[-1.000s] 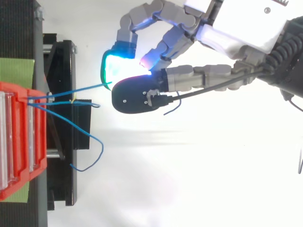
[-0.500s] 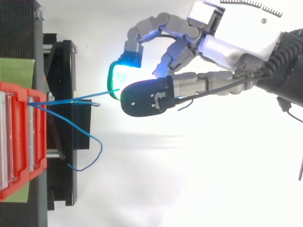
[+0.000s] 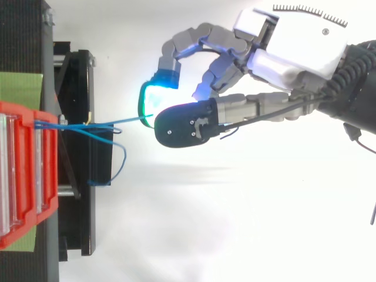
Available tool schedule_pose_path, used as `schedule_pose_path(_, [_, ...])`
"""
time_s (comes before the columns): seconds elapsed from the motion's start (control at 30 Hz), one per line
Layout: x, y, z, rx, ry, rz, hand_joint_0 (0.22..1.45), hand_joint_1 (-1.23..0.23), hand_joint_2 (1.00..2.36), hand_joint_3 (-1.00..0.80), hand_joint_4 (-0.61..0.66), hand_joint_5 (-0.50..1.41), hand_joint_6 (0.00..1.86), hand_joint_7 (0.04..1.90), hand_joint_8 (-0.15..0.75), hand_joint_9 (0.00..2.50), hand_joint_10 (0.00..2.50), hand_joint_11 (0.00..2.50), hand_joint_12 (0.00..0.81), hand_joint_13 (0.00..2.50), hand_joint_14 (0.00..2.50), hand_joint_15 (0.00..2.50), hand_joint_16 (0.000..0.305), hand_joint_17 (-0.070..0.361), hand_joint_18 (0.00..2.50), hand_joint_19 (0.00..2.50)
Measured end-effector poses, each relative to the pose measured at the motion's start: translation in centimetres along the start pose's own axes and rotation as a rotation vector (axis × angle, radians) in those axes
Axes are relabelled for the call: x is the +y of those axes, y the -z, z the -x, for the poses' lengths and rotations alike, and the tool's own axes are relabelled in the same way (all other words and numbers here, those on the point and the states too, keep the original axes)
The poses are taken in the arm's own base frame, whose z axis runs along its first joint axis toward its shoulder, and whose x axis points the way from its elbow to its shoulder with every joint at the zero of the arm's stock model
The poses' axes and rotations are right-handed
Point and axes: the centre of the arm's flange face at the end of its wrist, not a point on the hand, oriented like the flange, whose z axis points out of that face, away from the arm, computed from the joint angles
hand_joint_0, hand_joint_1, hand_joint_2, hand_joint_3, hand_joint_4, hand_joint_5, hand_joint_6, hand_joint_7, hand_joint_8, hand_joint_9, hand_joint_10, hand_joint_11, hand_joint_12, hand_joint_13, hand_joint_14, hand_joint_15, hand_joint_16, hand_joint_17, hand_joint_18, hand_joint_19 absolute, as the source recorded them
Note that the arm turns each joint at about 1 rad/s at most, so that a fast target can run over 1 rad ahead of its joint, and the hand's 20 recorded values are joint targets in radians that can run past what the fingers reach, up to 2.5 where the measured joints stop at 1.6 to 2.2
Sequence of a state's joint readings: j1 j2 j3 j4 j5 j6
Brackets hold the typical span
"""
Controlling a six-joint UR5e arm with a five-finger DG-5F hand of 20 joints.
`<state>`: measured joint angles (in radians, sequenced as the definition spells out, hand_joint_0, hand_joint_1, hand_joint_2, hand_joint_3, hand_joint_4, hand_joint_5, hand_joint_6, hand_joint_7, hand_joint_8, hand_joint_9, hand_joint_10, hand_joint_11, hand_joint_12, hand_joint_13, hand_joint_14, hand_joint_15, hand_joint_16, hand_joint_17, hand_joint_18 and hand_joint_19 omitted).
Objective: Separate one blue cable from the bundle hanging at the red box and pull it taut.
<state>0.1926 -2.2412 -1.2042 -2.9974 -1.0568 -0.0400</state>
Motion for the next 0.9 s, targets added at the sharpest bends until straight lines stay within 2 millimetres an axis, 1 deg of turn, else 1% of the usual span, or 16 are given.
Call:
schedule_pose_path(0.2, [-0.61, 0.10, -0.10, 0.011, 0.008, -0.001, 0.69, -0.71, 1.03, -0.19, -0.10, -0.21, 0.94, 1.08, 0.254, 1.07, 0.46, 1.55, 0.310, 1.09, 0.00, 1.67, 0.041, 0.091, 0.74, 0.80])
schedule_pose_path(0.9, [-0.65, 0.11, -0.09, 0.008, 0.031, -0.001, 0.69, -0.71, 1.03, -0.18, -0.09, -0.20, 0.93, 1.09, 0.256, 1.07, 0.44, 1.55, 0.306, 1.09, 0.03, 1.68, 0.041, 0.092, 0.74, 0.81])
